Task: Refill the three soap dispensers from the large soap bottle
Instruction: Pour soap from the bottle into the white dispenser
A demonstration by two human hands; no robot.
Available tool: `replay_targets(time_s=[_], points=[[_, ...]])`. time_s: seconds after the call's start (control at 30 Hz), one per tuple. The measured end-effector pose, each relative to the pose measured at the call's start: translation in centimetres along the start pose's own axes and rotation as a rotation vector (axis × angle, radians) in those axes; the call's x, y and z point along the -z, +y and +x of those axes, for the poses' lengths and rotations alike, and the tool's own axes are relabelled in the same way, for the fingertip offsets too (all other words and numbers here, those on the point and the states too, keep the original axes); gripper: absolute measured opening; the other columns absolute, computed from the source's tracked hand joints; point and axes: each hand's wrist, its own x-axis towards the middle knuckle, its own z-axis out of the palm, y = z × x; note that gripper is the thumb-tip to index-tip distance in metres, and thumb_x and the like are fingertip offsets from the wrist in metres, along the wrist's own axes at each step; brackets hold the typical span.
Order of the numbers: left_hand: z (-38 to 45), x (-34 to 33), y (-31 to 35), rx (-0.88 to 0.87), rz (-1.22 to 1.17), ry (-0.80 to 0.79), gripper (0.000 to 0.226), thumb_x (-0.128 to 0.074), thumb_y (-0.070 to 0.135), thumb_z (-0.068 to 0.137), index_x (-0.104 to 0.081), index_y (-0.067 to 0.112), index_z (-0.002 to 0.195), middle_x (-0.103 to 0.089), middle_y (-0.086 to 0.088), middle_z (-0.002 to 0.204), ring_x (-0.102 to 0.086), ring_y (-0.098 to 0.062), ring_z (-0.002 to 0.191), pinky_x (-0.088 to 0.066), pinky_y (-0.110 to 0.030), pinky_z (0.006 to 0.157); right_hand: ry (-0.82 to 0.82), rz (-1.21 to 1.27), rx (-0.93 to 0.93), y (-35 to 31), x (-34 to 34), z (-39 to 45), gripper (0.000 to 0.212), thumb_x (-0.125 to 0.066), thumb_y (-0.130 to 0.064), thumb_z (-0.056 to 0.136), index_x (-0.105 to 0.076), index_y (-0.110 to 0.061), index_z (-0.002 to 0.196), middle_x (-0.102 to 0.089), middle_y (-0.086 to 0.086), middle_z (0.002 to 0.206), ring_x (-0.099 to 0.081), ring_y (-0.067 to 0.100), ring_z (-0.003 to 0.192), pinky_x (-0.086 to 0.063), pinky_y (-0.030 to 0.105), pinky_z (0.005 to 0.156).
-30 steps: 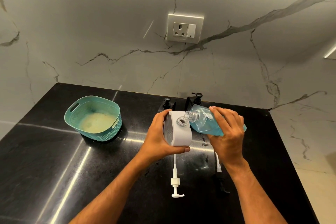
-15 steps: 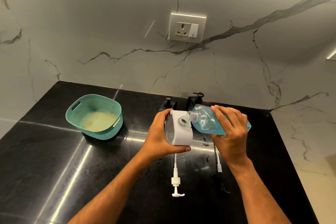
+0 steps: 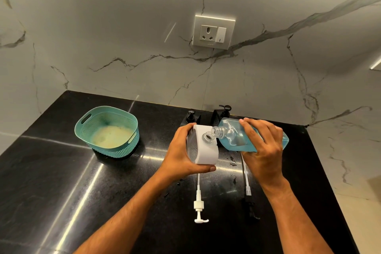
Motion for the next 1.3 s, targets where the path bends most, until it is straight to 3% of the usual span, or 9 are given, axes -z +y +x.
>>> replay_targets(time_s=[0.43,1.3], points=[[0.0,0.1,0.4,0.0,0.009,0.006,0.12,-0.102,0.04,0.056,-0.036,0.018,0.153,-0.045,0.006,0.145,-0.048,-0.012,0.135,-0.049,-0.039,0.113,0.003,-0.03,0.042,0.0,0.6,0.6,0.063,-0.087,-0.026,0.073,-0.069,-0.003,0.129,-0.069,0.016,0.127,-0.056,0.033,0.12,-0.047,0.054,0.095],[0.1,-0.1,0.4,0.011,0.002,0.002,0.121,-0.103,0.039,0.055,-0.035,0.018,0.153,-0.045,0.005,0.145,-0.047,-0.012,0.135,-0.047,-0.039,0.114,-0.009,-0.064,0.063,0.0,1.1,0.9,0.063,-0.091,-0.021,0.071,-0.07,-0.002,0.127,-0.07,0.017,0.125,-0.063,0.039,0.115,-0.048,0.053,0.094]])
